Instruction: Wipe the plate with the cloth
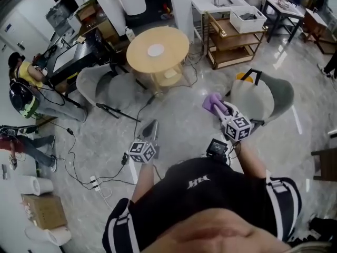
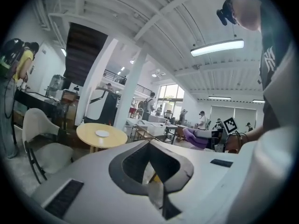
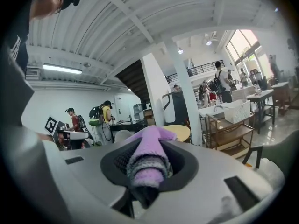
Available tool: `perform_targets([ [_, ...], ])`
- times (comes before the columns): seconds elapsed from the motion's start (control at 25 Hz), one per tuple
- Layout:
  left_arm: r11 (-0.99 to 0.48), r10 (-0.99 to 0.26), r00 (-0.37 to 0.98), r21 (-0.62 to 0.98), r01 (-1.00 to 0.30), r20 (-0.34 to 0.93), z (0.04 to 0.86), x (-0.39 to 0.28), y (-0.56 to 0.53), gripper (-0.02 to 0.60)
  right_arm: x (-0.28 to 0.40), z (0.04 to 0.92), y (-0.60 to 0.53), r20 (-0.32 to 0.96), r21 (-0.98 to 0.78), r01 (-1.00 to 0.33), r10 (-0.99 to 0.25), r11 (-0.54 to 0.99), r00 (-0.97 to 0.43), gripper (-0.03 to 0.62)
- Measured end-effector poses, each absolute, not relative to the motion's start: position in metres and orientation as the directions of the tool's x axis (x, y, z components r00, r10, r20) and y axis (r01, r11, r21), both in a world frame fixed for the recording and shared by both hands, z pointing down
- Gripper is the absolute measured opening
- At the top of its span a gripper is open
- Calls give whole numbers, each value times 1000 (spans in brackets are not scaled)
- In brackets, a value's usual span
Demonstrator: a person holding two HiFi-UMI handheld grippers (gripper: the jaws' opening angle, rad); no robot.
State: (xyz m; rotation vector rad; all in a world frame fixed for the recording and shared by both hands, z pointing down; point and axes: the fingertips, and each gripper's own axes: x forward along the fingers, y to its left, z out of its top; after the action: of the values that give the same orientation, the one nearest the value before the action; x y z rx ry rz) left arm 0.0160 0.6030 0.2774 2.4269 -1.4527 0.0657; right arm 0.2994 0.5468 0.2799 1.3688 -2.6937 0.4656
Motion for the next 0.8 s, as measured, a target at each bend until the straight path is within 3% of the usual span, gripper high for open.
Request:
perform_targets([
  [0.8, -529, -790, 572, 226, -818, 219, 273, 55, 608, 12, 309, 276, 555, 185, -240, -784, -766, 572, -615, 100],
])
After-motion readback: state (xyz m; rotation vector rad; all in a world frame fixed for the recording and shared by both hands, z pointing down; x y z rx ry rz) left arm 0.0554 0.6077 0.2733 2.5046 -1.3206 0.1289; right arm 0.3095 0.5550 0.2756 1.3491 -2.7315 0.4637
